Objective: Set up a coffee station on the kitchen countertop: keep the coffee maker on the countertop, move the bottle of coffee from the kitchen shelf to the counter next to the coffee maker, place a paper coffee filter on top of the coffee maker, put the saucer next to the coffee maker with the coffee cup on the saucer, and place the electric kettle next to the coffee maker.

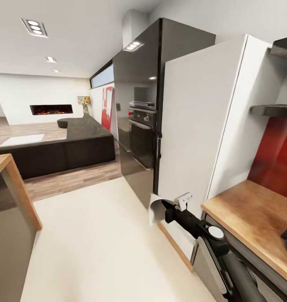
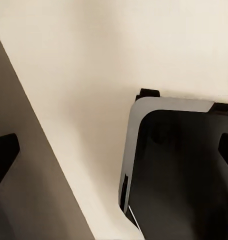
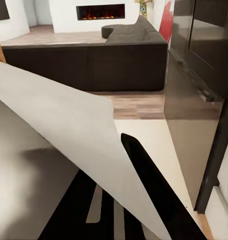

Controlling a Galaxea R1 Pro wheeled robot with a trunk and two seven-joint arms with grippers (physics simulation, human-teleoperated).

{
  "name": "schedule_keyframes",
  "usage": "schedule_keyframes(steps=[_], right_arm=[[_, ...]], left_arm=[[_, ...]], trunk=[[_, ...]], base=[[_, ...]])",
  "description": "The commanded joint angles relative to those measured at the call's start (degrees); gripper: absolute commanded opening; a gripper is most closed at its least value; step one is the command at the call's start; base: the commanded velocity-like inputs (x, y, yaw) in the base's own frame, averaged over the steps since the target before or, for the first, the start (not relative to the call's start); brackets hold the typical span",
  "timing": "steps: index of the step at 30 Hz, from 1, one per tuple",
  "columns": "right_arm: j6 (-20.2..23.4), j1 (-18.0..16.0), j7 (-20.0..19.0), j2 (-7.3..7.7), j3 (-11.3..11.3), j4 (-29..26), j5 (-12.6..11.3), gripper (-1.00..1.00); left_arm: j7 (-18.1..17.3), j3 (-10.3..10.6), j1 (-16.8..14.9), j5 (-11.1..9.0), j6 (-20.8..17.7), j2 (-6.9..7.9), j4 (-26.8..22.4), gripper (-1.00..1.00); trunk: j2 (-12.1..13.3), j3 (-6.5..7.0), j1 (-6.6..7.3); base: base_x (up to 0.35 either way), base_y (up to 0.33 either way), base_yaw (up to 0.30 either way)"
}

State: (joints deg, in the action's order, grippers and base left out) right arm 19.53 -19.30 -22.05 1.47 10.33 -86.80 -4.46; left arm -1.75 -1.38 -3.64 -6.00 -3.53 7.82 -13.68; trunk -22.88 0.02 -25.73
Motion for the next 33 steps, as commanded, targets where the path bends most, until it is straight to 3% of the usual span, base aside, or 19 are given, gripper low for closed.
schedule_keyframes(steps=[1,33], right_arm=[[0.5,0.0,0.0,0.02,0.0,0.0,-0.7,-1.0],[0.5,0.0,0.0,0.02,0.0,0.0,-0.7,-1.0]], left_arm=[[-0.2,-0.1,0.0,-0.6,-0.4,0.0,-0.1,1.0],[-0.2,-0.1,0.0,-0.6,-0.4,0.0,-0.1,1.0]], trunk=[[0.0,-0.02,-0.05],[0.0,-0.02,-0.05]], base=[[0.291,0.144,-0.27],[0.025,0.015,-0.27]])
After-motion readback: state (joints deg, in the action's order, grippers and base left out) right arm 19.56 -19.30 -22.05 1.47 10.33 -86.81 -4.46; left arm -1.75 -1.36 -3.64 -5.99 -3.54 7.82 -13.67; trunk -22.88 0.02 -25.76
